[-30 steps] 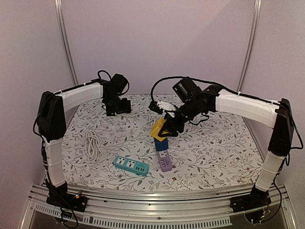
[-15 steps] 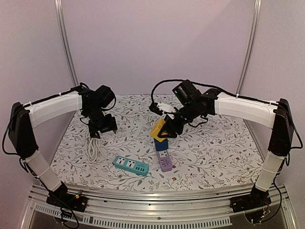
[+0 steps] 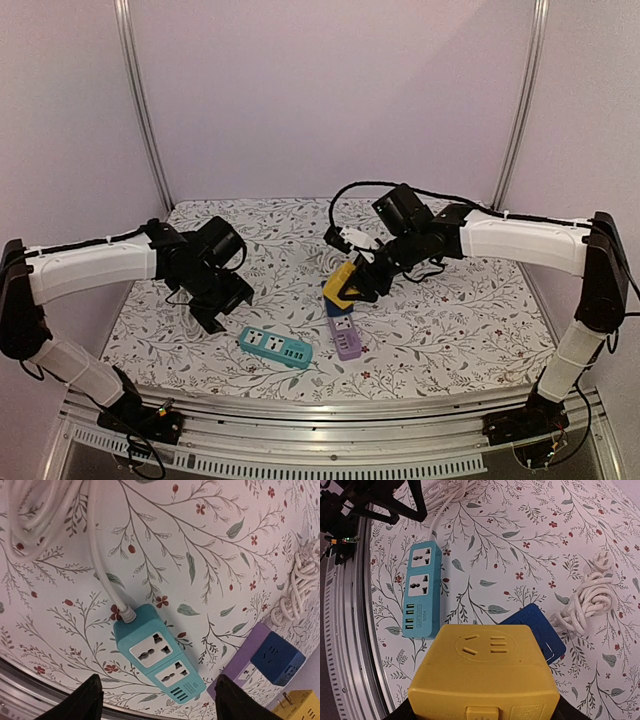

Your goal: Insert the plug

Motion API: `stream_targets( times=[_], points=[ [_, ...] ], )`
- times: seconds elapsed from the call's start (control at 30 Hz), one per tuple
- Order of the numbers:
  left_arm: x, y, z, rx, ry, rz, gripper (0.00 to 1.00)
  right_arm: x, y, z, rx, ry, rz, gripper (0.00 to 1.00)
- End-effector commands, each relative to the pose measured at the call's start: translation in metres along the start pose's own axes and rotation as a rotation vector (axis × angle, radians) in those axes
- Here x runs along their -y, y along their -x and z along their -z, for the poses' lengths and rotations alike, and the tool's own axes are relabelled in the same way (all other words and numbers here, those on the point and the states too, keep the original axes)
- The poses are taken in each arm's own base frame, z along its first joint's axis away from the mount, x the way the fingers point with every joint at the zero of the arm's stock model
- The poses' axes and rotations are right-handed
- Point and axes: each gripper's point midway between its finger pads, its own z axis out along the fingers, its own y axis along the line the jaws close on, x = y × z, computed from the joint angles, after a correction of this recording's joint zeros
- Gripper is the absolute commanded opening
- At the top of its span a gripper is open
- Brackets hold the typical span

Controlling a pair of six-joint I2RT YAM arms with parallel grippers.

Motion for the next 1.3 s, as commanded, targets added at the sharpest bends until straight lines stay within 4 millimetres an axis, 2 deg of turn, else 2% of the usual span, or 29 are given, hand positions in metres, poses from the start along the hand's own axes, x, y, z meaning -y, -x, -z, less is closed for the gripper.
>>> stream_targets(
  times=[0.0,0.2,0.43,0.7,0.97,1.13,1.27],
  points=[
    [0.003,-0.004,0.006,0.063,-0.046,0.142,0.77,-0.009,0.021,0.02,0.105,0.006,-0.003,0.0],
    [-0.009,-0.011,-0.01,0.083,-0.054,0.25,0.78,-0.02,0.027,0.05,0.191,-0.004,-0.004,0.0],
    [-0.002,-0.012,-0.031,0.096,-0.113,0.309,0.77,-0.028,0.032,0.085,0.269,-0.042,0.008,0.0],
    [0.014,-0.018,-0.052,0.075,-0.095,0.276,0.76,-0.031,0.019,0.095,0.251,-0.056,-0.003,0.0],
    [0.013,-0.023,-0.067,0.059,-0.063,0.267,0.74,-0.031,0.012,0.1,0.244,-0.073,-0.019,0.0],
    [0.014,-0.027,-0.076,0.04,-0.037,0.226,0.61,-0.032,0.007,0.101,0.236,-0.08,-0.02,0.0],
    [0.02,-0.028,-0.077,0.036,-0.029,0.18,0.43,-0.03,0.005,0.102,0.233,-0.092,-0.012,0.0]
  ],
)
